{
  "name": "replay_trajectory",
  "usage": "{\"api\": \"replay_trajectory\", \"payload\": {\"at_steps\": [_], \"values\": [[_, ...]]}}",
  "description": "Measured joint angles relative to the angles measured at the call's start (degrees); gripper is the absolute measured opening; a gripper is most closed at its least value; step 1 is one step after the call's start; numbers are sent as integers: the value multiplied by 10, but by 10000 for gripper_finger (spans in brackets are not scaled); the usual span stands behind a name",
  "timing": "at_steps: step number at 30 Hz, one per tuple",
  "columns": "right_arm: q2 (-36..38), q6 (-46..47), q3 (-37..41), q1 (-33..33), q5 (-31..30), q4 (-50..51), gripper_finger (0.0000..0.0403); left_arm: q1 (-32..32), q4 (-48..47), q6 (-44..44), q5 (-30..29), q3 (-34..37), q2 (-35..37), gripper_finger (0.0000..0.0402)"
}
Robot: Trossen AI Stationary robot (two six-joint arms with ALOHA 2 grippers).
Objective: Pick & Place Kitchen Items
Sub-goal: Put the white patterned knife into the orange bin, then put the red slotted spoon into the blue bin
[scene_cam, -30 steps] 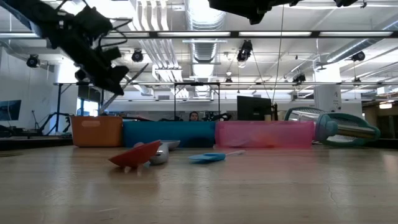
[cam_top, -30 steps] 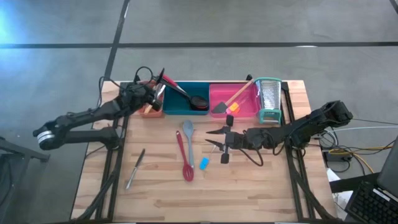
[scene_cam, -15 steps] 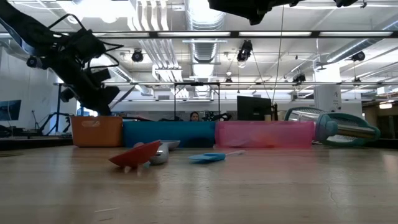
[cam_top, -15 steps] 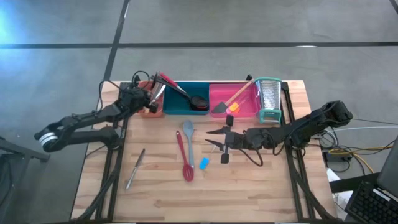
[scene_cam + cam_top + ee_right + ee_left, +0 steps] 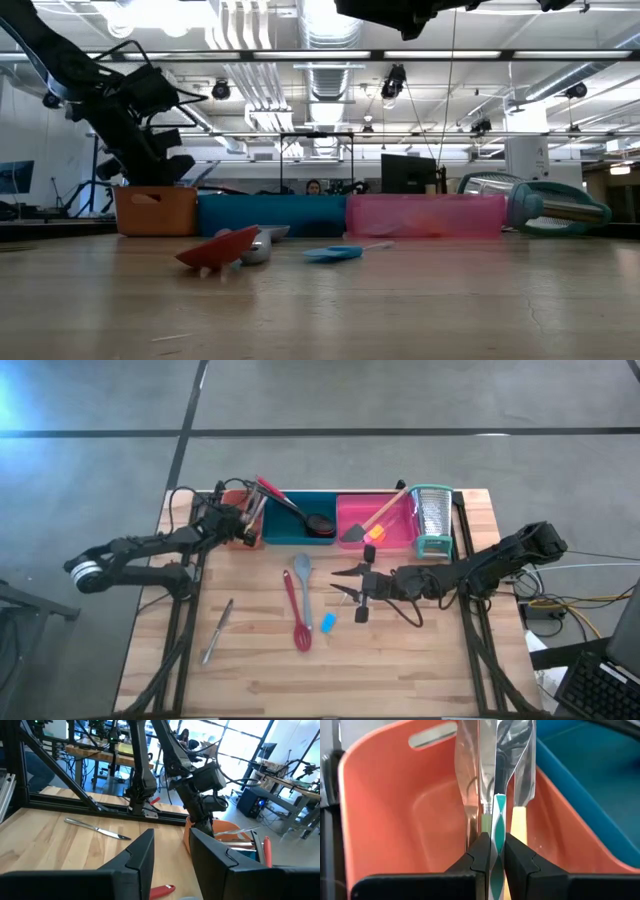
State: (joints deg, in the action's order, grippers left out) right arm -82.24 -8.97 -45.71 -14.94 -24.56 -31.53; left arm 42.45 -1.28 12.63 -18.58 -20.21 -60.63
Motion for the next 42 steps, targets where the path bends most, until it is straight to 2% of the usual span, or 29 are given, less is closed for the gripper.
{"api": "replay_trajectory", "payload": {"at_steps": [5, 12, 17, 25, 30, 35, 42], "values": [[0, 0, 0, 0, 0, 3, 107, 3, 2, 25, -4, 0, -14, 38], [0, 0, 0, 0, 1, 13, 99, 5, -1, 26, -4, -10, -13, 135], [0, 1, 0, 0, 1, 13, 92, 5, -14, 6, -5, -31, -12, 174], [0, 14, 0, 0, 1, 13, 83, 5, -157, -46, -6, -136, 17, 181], [0, 15, 0, 0, 1, 12, 78, 3, -271, -35, 0, -212, 38, 181], [0, -27, 0, 0, 1, 12, 73, -13, -318, -22, 83, -243, 70, 178], [0, -46, -4, 0, 1, 11, 68, -98, -268, -9, 190, -210, 133, 177]]}}
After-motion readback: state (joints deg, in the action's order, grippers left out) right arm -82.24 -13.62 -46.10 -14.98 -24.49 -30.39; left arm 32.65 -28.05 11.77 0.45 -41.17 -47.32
